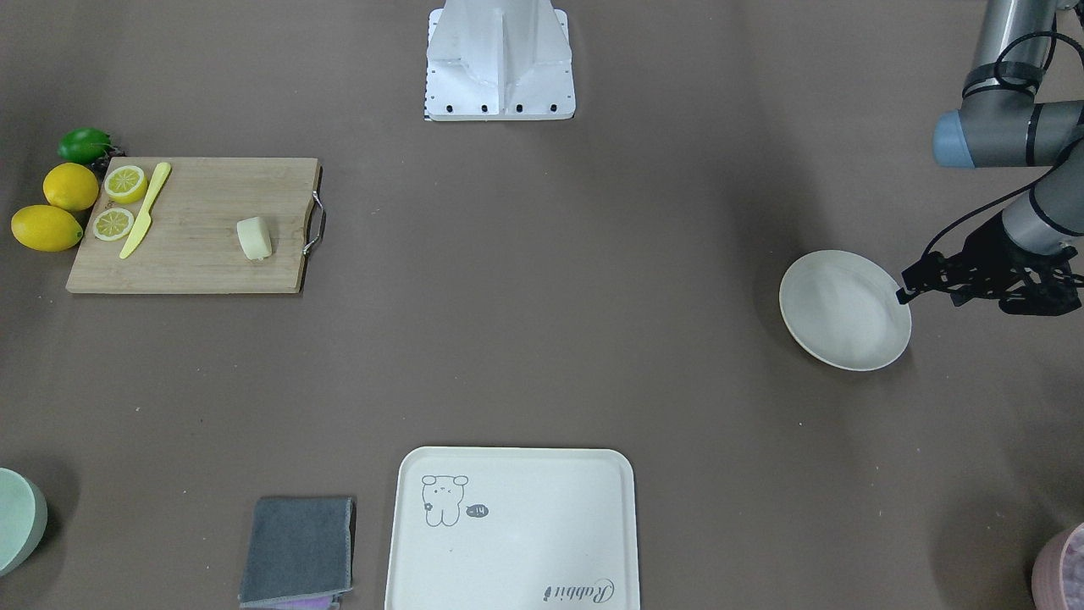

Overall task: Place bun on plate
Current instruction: 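Reach the left gripper down to the rim of the white plate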

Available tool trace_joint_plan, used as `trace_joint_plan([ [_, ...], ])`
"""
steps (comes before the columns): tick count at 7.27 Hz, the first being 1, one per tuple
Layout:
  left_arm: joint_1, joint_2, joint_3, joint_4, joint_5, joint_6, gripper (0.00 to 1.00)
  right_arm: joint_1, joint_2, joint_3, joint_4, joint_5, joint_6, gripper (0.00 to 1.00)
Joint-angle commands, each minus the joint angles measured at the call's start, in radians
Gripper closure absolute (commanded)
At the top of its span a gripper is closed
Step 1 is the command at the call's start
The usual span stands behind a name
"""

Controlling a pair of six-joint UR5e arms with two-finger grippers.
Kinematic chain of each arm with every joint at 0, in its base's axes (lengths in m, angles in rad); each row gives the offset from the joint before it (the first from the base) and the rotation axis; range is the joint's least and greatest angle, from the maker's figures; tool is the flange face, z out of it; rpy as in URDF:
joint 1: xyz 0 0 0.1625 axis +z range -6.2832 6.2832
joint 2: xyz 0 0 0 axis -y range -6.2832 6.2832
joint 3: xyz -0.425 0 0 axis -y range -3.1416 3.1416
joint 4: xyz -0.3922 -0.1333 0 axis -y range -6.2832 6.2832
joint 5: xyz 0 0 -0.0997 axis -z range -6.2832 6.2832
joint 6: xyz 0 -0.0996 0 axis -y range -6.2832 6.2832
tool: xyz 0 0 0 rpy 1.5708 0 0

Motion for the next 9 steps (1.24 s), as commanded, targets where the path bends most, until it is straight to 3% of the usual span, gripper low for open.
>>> trace_joint_plan([
  [1, 0.046, -0.014, 0.023, -0.011, 0.004, -0.001, 0.09, -0.007, 0.000, -0.012, -0.001, 0.029, 0.002, 0.00],
  [3, 0.057, -0.015, 0.040, -0.046, 0.019, -0.003, 0.17, -0.007, 0.001, -0.012, -0.001, 0.026, 0.007, 0.00],
  [4, 0.061, -0.014, 0.037, -0.047, 0.018, -0.004, 0.34, -0.007, 0.001, -0.011, -0.001, 0.027, 0.007, 0.00],
  [5, 0.062, -0.014, 0.040, -0.046, 0.018, -0.003, 0.82, -0.005, 0.001, -0.011, -0.001, 0.025, 0.009, 0.00],
  [6, 0.062, -0.014, 0.039, -0.047, 0.018, -0.004, 1.00, -0.005, 0.001, -0.011, -0.001, 0.027, 0.009, 0.00],
  [9, 0.062, -0.032, -0.056, -0.041, 0.008, -0.178, 1.00, -0.005, 0.012, 0.006, 0.001, 0.065, 0.089, 0.00],
])
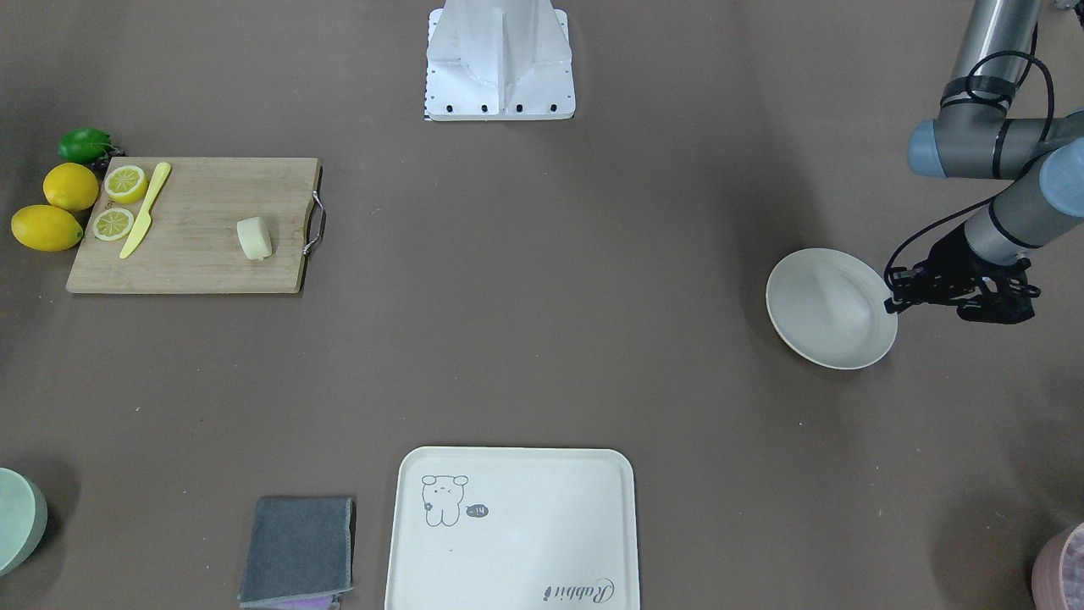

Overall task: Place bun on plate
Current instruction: 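Reach the left gripper down to the rim of the white plate, then slide the white plate centerward with the left gripper while the right arm reaches out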

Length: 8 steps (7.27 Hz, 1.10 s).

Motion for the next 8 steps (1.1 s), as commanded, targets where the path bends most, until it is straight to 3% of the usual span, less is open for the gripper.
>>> trace_joint_plan([
  [1, 0.018, -0.063, -0.106, 0.014, -0.004, -0.239, 1.00, -0.001, 0.008, 0.055, 0.001, 0.024, 0.119, 0.00],
  [3, 0.150, -0.207, -0.142, 0.014, 0.021, -0.493, 1.00, -0.087, 0.023, 0.141, 0.001, 0.017, 0.323, 0.00],
  [5, 0.333, -0.302, -0.174, 0.020, 0.198, -0.680, 1.00, -0.191, 0.092, 0.173, 0.002, 0.018, 0.515, 0.00],
  [6, 0.388, -0.365, -0.177, 0.082, 0.246, -0.726, 1.00, -0.233, 0.128, 0.187, 0.002, 0.012, 0.584, 0.00],
  [7, 0.475, -0.426, -0.170, 0.137, 0.362, -0.751, 1.00, -0.298, 0.150, 0.206, 0.001, -0.049, 0.653, 0.00],
  [8, 0.520, -0.447, -0.164, 0.164, 0.421, -0.751, 1.00, -0.348, 0.170, 0.215, 0.001, -0.066, 0.687, 0.00],
])
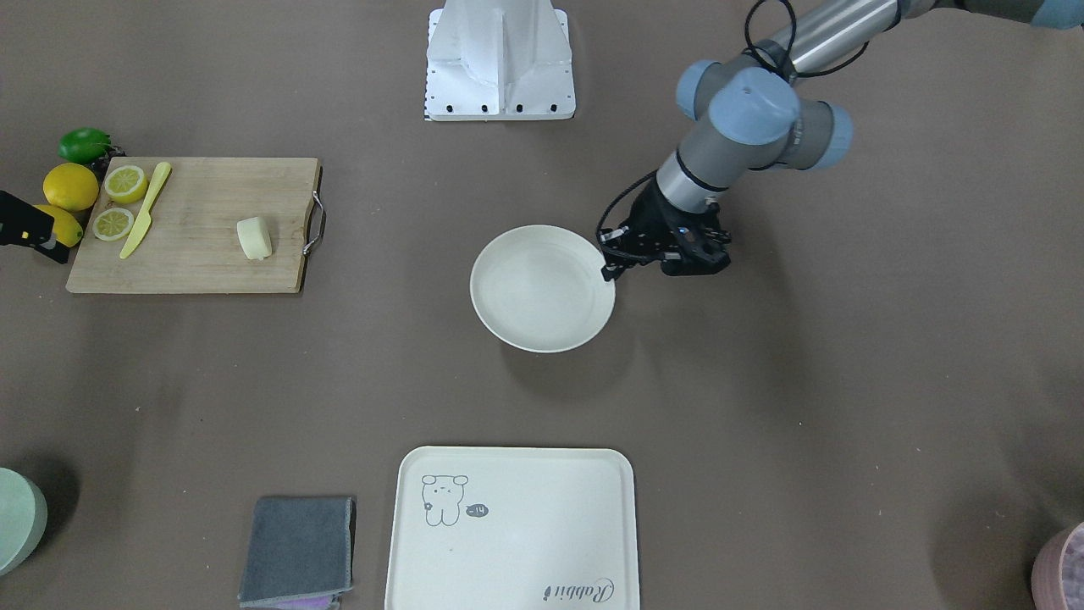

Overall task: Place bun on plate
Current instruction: 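Slide the white plate centerward with the left gripper while the right arm reaches out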

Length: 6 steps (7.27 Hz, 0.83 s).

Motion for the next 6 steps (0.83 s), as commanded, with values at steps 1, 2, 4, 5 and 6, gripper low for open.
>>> trace_joint_plan([
  [1, 0.076, -0.046, 0.031, 0.044, 0.097, -0.015, 1.00, -0.123, 0.047, 0.037, -0.001, -0.037, 0.095, 0.00],
  [2, 0.076, -0.074, 0.060, 0.044, 0.097, -0.015, 1.00, -0.183, 0.065, 0.048, -0.001, -0.054, 0.135, 0.00],
  [4, 0.081, -0.075, 0.061, 0.044, 0.095, -0.017, 1.00, -0.293, 0.083, 0.049, -0.001, -0.116, 0.179, 0.00],
  [5, 0.081, -0.075, 0.061, 0.044, 0.094, -0.018, 1.00, -0.352, 0.103, 0.051, -0.001, -0.145, 0.265, 0.00],
  [6, 0.081, -0.075, 0.059, 0.044, 0.094, -0.020, 1.00, -0.414, 0.107, 0.045, -0.004, -0.203, 0.275, 0.00],
])
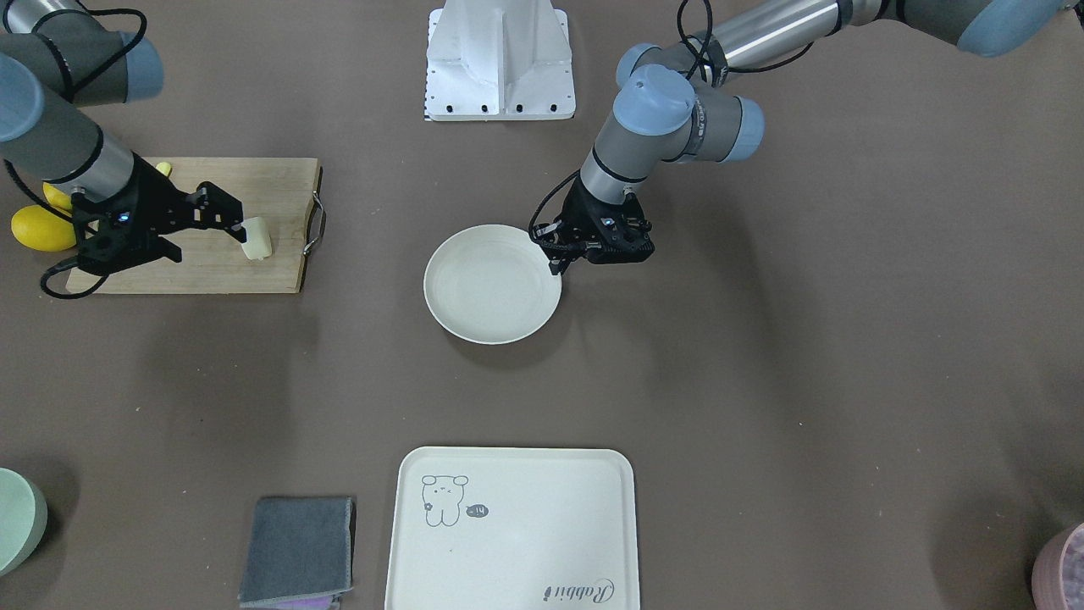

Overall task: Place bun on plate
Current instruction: 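Grasp the pale yellow bun on the cutting board with the right gripper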

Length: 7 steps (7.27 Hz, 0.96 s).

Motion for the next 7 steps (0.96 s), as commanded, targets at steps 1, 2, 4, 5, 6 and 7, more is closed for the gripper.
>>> trace_joint_plan([
  [1, 0.000, -0.001, -0.001, 0.000, 0.000, -0.002, 1.00, -0.110, 0.011, -0.005, -0.004, -0.080, 0.042, 0.00],
  [2, 0.000, 0.002, -0.001, 0.000, 0.001, 0.003, 0.26, -0.123, -0.001, -0.015, -0.005, -0.082, 0.040, 0.01],
  [4, -0.001, 0.002, -0.004, 0.000, 0.001, 0.001, 0.05, -0.147, -0.005, -0.025, -0.010, -0.092, 0.039, 0.11],
  [5, -0.001, 0.001, -0.004, 0.000, 0.001, 0.001, 0.05, -0.146, -0.015, -0.024, -0.009, -0.092, 0.036, 0.37],
  [6, -0.001, 0.001, -0.004, -0.001, 0.001, 0.001, 0.05, -0.144, -0.028, -0.019, -0.007, -0.091, 0.027, 0.65],
  [7, -0.001, 0.001, -0.005, -0.001, 0.001, 0.000, 0.05, -0.138, -0.029, -0.019, -0.007, -0.091, 0.013, 0.88],
])
